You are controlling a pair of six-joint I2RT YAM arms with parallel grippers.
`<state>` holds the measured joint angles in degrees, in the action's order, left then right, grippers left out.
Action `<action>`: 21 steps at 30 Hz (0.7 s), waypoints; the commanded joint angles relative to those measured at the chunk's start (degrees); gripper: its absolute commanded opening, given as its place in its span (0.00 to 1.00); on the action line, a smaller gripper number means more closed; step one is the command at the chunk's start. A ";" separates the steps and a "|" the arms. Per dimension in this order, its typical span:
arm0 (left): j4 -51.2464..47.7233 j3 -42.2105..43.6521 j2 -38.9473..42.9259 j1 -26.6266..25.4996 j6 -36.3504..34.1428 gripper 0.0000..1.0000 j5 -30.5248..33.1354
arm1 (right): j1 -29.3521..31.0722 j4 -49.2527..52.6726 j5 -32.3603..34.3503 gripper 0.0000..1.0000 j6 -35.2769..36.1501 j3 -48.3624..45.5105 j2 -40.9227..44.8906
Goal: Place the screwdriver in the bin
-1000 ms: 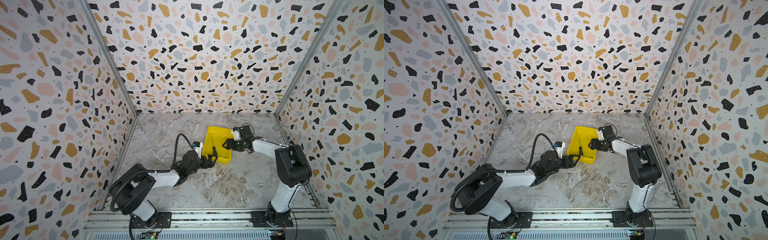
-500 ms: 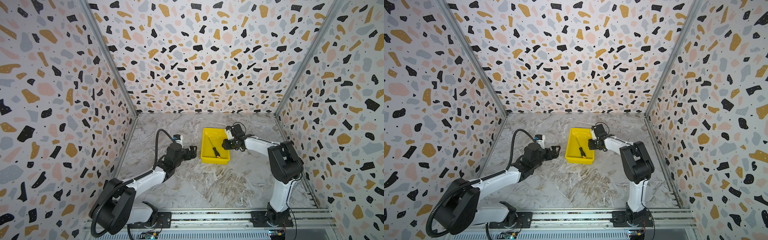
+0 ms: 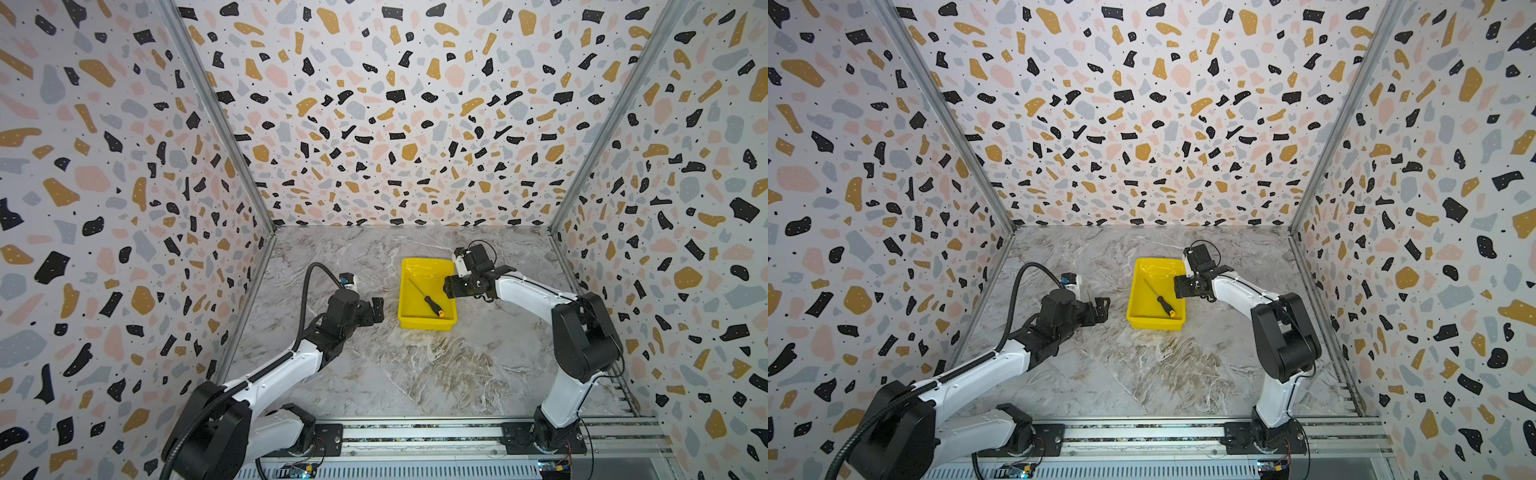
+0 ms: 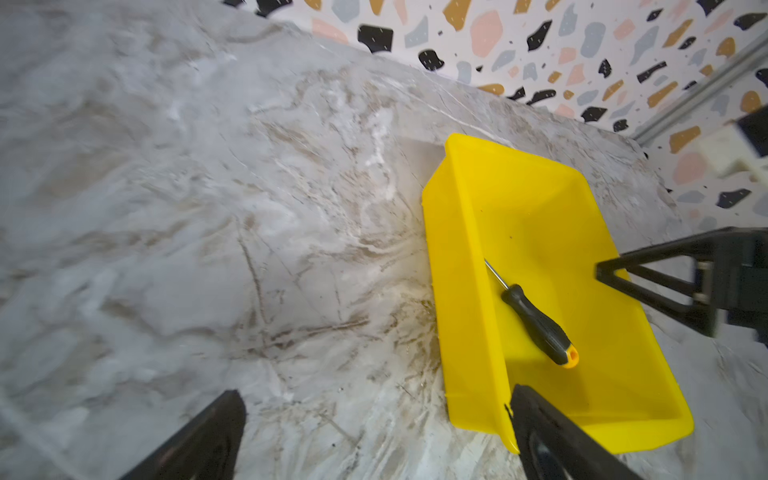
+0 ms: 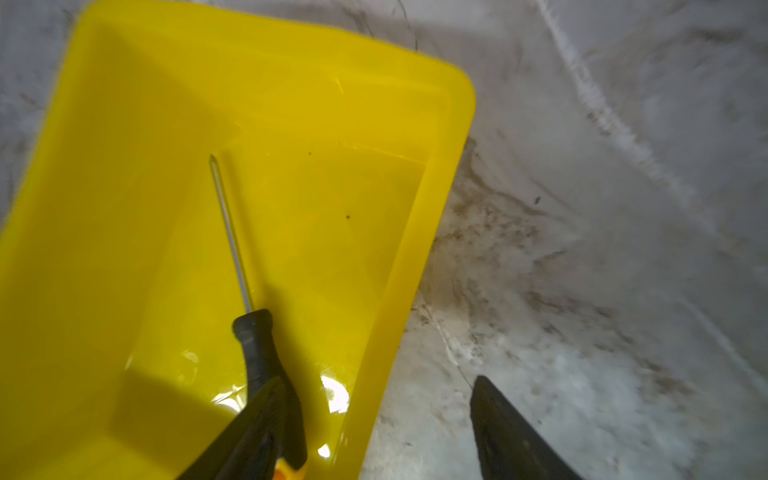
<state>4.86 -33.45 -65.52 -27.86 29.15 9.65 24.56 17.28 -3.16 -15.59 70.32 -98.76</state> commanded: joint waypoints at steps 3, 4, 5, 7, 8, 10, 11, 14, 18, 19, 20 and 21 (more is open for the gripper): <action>-6.30 -1.33 6.80 0.34 -0.49 1.00 16.88 | -3.74 -2.05 19.36 0.82 -2.84 -5.03 14.60; -6.06 -0.63 8.01 0.27 -0.46 1.00 17.88 | -4.66 -5.15 23.82 0.83 -2.53 -8.68 16.70; -5.16 0.47 9.32 0.26 -0.62 1.00 18.29 | -5.83 -9.32 28.36 0.83 -1.98 -13.41 19.01; -3.70 2.72 11.58 0.26 0.00 1.00 19.16 | -7.87 -20.41 33.37 0.83 1.77 -23.45 23.28; -2.77 3.99 12.71 0.34 0.47 1.00 19.48 | -8.47 -26.77 35.36 0.83 4.30 -29.34 25.35; -2.17 5.58 14.50 0.26 0.94 1.00 20.30 | -8.77 -39.18 36.50 0.83 10.13 -38.80 28.62; -2.48 6.12 15.34 0.31 1.64 1.00 21.01 | -8.86 -44.36 35.94 0.83 12.52 -42.97 29.88; -2.51 7.91 16.96 0.30 2.94 1.00 21.86 | -8.90 -54.67 33.53 0.83 15.64 -50.44 31.48; -2.55 9.29 17.62 0.25 4.59 1.00 23.18 | -9.24 -63.63 33.50 0.83 16.20 -54.41 28.05; -2.88 9.36 17.70 0.28 5.06 1.00 23.54 | -9.42 -65.95 33.54 0.83 15.99 -54.95 26.35; -3.03 9.32 17.70 0.26 5.15 1.00 23.89 | -9.52 -68.32 33.93 0.83 15.85 -55.38 24.64; -3.37 9.10 17.70 0.28 5.21 1.00 24.33 | -9.59 -70.35 34.24 0.84 16.49 -55.47 23.35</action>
<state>0.99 -24.47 -48.53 -27.81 32.99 31.24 15.25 -39.92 29.32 -1.13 15.14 -72.97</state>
